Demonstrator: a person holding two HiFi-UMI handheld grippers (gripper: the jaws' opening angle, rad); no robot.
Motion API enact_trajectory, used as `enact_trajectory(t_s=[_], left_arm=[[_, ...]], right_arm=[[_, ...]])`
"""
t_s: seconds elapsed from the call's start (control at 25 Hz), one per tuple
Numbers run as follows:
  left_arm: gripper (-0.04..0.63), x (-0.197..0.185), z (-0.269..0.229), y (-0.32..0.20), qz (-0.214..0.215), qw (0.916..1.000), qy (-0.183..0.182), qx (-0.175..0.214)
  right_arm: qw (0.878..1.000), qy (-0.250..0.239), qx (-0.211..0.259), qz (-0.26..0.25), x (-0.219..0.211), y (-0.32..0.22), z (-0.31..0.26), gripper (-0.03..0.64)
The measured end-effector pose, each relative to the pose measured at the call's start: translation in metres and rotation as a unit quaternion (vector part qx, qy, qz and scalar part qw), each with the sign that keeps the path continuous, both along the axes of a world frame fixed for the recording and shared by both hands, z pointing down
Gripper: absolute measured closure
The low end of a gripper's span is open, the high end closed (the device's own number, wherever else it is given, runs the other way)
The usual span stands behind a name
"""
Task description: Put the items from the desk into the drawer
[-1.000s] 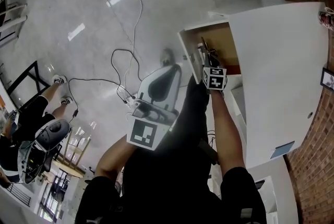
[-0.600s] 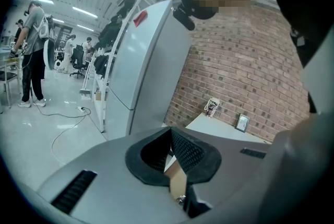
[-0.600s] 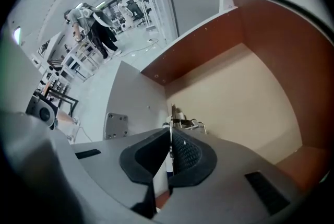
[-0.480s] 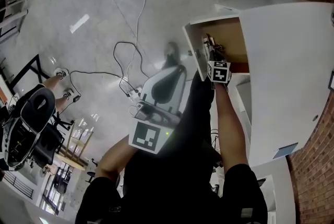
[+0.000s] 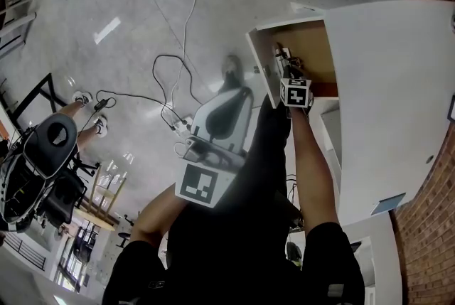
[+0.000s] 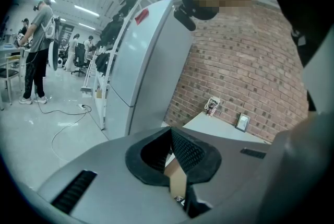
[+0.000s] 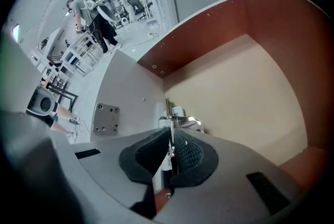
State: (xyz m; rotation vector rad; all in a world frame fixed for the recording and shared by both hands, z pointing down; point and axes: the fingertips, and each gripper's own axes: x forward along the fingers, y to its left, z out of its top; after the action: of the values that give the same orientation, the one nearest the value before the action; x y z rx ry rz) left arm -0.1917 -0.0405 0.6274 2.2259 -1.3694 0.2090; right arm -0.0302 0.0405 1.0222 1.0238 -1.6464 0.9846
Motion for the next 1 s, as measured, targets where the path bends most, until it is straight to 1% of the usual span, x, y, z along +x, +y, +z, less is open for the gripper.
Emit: enact_trajectory(t_s=[0.36,0.52,0.72,1.0], left_arm=[[0.594,0.002,0.000,0.002,0.001,1.0000,0.001,-0.001],[0.594,0.001,-0.002,0.003,-0.001,1.0000,0.000,0.000],[0.594,0.003,-0.006,0.006,-0.003,1.0000,0.001,0.002],[0.594,-0.001,-0.017,0.007,-0.008,0.9999,0.006,0.008]], right_arm=[[0.999,0.013,-0.019,0.030,0.011,-0.007,0.007,0.580],[0.999,0.016,-0.022,0.029,0.011,-0.007,0.007,0.572],[0.999,0.021,-0.022,0.031,0.014,-0.005,0.002,0.537],[0.999,0.026,-0.016,0.042,0.018,-0.004,-0.015,0.525]])
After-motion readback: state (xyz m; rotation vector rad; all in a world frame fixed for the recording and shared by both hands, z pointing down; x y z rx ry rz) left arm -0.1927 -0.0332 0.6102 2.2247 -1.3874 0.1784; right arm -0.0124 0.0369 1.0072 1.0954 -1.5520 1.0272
